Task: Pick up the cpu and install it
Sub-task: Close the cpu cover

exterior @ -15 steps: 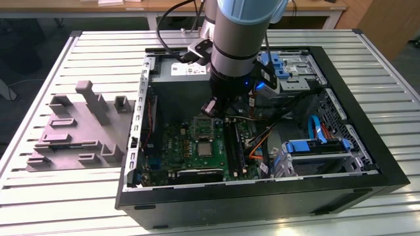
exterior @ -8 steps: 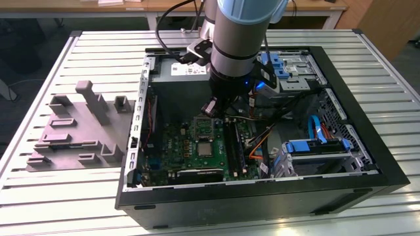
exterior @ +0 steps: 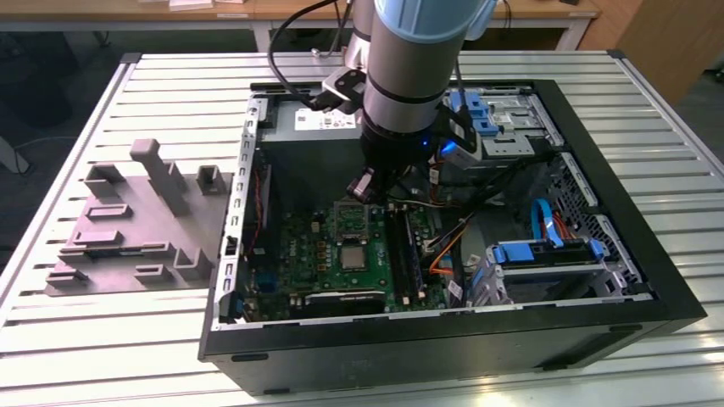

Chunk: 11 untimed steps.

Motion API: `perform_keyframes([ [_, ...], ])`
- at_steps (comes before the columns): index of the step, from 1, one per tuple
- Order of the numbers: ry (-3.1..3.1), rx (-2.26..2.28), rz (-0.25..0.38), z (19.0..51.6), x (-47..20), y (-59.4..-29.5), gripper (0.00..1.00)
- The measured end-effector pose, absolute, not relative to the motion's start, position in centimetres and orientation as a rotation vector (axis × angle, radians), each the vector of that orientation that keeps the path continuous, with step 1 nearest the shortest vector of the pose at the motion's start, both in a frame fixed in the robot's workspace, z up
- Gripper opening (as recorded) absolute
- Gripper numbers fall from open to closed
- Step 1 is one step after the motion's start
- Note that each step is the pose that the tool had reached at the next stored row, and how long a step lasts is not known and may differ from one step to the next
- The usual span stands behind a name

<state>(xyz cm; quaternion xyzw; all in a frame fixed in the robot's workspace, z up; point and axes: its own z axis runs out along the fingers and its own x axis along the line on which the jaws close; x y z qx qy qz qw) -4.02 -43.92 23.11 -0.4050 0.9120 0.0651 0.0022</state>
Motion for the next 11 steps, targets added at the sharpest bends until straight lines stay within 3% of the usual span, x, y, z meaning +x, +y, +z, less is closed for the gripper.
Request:
perform_keyframes([
  [11,2.847,-1.3,0.211,23.16,-4.2,-43.93,0.11],
])
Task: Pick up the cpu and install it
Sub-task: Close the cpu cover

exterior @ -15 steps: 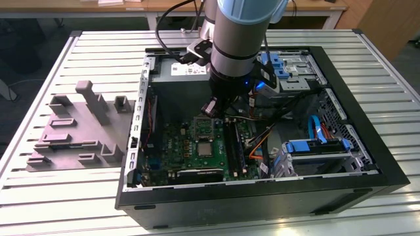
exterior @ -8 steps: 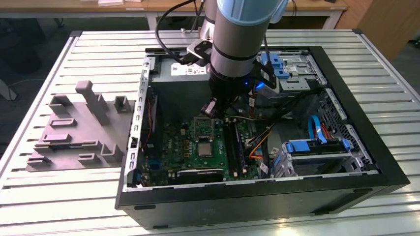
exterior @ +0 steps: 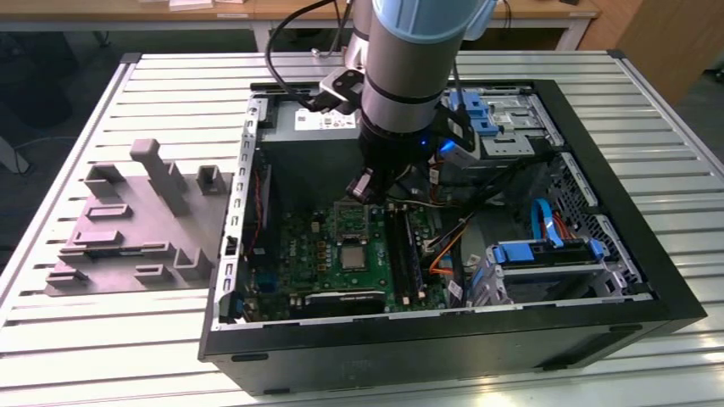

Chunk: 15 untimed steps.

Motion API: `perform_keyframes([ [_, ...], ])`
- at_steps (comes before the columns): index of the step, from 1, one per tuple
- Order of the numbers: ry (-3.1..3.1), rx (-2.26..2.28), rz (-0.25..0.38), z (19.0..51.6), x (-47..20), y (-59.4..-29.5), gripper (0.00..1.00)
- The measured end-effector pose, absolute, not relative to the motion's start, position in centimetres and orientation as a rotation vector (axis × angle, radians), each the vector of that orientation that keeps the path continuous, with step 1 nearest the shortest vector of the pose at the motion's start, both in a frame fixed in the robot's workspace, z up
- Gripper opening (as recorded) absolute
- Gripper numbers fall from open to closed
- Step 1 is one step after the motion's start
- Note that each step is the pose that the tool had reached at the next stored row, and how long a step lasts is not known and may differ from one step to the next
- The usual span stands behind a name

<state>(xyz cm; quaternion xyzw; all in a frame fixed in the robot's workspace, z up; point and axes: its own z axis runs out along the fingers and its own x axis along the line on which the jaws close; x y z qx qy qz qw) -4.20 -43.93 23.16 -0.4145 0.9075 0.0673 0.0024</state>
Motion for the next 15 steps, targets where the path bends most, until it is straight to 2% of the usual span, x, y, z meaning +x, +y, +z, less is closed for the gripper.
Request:
perform_keyframes([
  [15,2.806,-1.397,0.212,23.63,-4.3,-43.93,0.11],
])
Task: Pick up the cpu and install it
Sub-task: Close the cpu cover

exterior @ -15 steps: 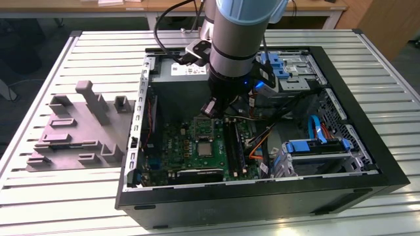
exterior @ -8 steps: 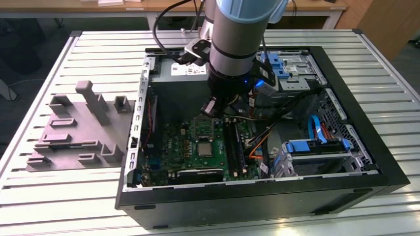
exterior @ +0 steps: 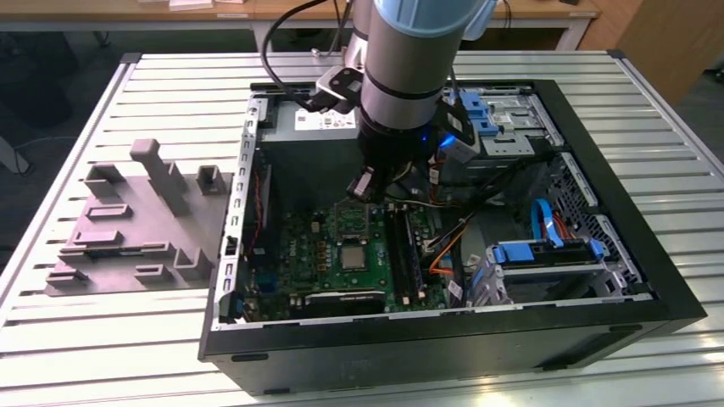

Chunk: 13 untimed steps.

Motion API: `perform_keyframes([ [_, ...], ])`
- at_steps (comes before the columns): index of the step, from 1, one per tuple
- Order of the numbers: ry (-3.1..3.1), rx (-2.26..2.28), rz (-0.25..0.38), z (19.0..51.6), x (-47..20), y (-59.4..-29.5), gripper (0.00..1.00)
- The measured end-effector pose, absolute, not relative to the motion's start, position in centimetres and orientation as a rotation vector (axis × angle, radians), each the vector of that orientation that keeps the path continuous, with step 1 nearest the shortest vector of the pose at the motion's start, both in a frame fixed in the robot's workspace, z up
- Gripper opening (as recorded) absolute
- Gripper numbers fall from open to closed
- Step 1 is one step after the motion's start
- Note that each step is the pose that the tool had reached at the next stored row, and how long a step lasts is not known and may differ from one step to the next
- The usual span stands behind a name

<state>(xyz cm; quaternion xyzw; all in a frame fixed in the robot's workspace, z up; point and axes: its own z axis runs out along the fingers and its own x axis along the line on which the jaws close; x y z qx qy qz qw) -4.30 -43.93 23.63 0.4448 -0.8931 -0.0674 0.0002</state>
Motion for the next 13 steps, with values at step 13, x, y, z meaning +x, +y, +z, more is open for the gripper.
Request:
perform_keyframes([
  [13,-2.79,1.412,-0.216,24.1,-4.38,-43.93,0.11],
])
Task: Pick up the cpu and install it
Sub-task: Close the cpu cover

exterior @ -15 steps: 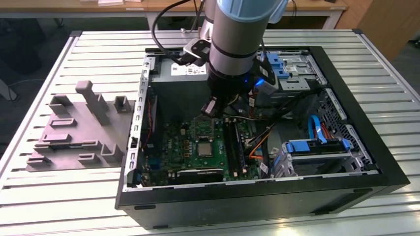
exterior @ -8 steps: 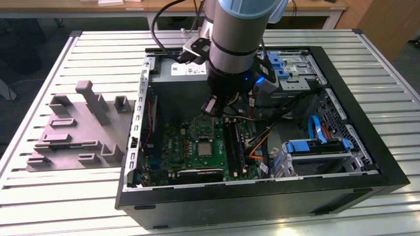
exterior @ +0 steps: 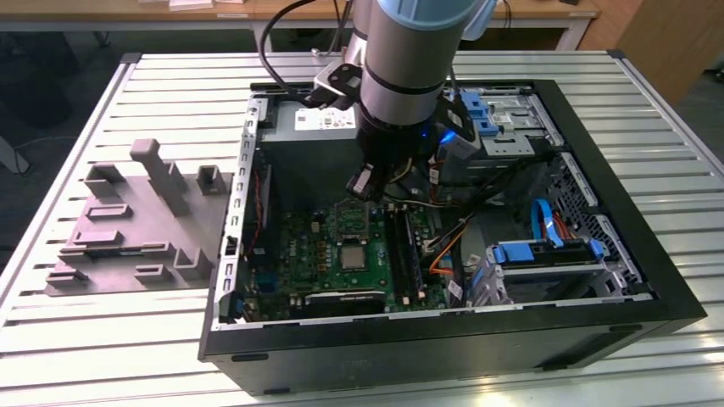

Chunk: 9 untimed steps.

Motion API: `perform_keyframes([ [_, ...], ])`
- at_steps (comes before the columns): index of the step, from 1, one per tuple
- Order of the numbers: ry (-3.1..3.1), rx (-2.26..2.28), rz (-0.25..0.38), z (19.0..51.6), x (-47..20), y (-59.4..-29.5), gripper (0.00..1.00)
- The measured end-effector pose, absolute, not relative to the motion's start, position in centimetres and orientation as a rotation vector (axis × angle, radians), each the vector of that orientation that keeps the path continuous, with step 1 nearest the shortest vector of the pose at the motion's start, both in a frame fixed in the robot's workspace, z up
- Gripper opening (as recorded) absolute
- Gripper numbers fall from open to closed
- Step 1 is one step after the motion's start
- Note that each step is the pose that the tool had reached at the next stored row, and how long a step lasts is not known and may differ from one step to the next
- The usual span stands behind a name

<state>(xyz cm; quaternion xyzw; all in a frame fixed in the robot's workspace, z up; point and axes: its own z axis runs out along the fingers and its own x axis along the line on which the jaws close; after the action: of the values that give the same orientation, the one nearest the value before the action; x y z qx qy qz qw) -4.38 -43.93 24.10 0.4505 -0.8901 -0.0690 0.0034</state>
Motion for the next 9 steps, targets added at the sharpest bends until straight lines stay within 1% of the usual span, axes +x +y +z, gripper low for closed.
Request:
perform_keyframes([
  [9,-2.778,1.424,-0.219,24.27,-4.39,-43.93,0.11],
])
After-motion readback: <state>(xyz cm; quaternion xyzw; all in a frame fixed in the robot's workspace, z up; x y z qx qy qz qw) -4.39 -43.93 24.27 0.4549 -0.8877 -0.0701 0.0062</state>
